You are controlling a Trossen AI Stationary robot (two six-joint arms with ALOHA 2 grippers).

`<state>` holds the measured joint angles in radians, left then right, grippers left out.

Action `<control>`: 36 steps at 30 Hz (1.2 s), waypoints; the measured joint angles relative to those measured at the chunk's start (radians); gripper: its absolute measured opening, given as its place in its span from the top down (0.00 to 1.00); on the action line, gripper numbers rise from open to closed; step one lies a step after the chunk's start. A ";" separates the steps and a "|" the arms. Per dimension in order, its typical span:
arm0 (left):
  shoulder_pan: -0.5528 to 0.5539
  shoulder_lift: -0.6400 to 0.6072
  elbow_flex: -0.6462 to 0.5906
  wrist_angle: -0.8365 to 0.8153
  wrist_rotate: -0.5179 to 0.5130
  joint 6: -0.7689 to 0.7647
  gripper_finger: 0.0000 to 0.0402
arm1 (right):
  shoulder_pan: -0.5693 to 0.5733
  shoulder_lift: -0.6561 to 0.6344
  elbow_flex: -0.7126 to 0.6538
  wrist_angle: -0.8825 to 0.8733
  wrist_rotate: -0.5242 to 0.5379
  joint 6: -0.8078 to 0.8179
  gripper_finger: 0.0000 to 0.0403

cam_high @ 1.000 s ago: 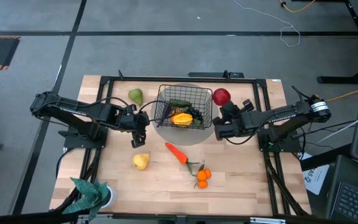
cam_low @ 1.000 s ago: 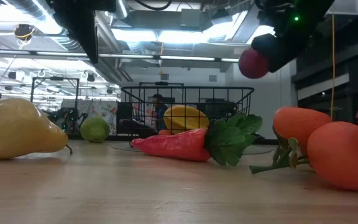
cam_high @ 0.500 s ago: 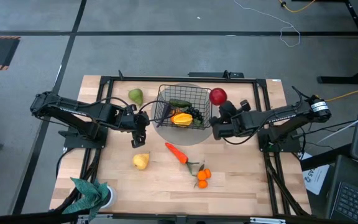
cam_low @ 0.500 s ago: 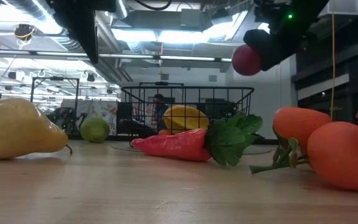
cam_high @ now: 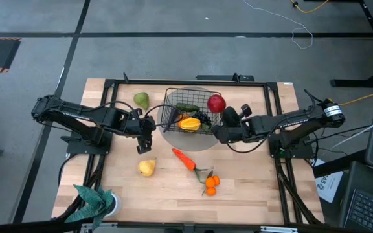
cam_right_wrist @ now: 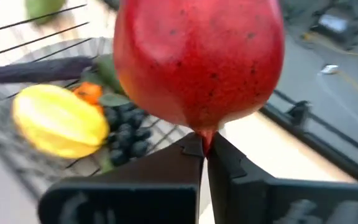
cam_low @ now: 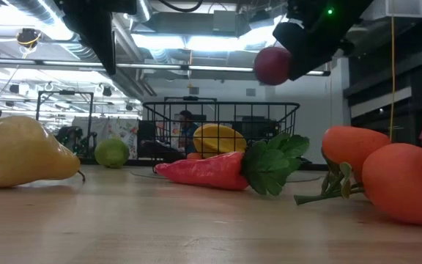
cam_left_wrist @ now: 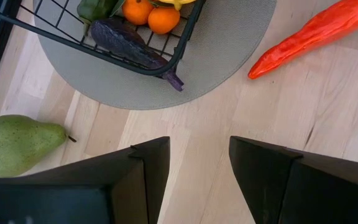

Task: Build produce basket
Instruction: Put the red pomegranate into the black wire basket, then put the orange carrot into the black wire basket

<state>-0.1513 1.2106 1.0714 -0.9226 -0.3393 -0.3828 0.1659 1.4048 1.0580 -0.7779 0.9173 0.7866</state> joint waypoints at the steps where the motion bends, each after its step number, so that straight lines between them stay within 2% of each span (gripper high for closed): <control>1: 0.000 0.000 0.000 0.000 0.000 0.000 0.62 | -0.002 0.000 0.000 0.015 -0.020 -0.009 1.00; 7: 0.000 0.000 0.000 0.000 0.000 0.000 0.62 | -0.003 0.000 0.000 0.096 -0.056 -0.062 0.96; 10: 0.000 0.000 0.000 0.000 0.000 0.000 0.62 | -0.008 0.001 0.000 0.161 -0.062 -0.151 0.90; 14: 0.000 0.000 0.000 0.000 0.000 0.000 0.62 | -0.037 0.001 0.000 0.248 -0.133 -0.218 0.79; 19: 0.000 0.000 0.000 0.000 0.000 0.000 0.62 | -0.070 0.001 0.000 0.263 -0.167 -0.206 0.68; 24: 0.000 0.000 0.000 0.000 0.000 0.000 0.62 | -0.075 0.001 0.000 0.274 -0.228 -0.170 0.66; 27: 0.000 0.000 0.000 0.000 0.000 0.000 0.62 | -0.071 0.001 0.015 0.303 -0.396 -0.202 0.65; 32: 0.000 0.000 0.000 0.000 0.000 0.000 0.62 | -0.026 0.000 0.017 0.353 -0.825 -0.283 0.65; 34: 0.000 0.000 0.000 0.000 0.000 0.000 0.62 | 0.004 0.000 0.009 0.340 -0.929 -0.318 0.65; 36: 0.000 0.000 0.000 0.000 0.000 0.000 0.62 | 0.042 0.000 -0.009 0.329 -0.978 -0.330 0.65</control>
<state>-0.1512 1.2106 1.0714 -0.9223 -0.3395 -0.3828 0.2077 1.4048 1.0493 -0.4492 -0.0609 0.4570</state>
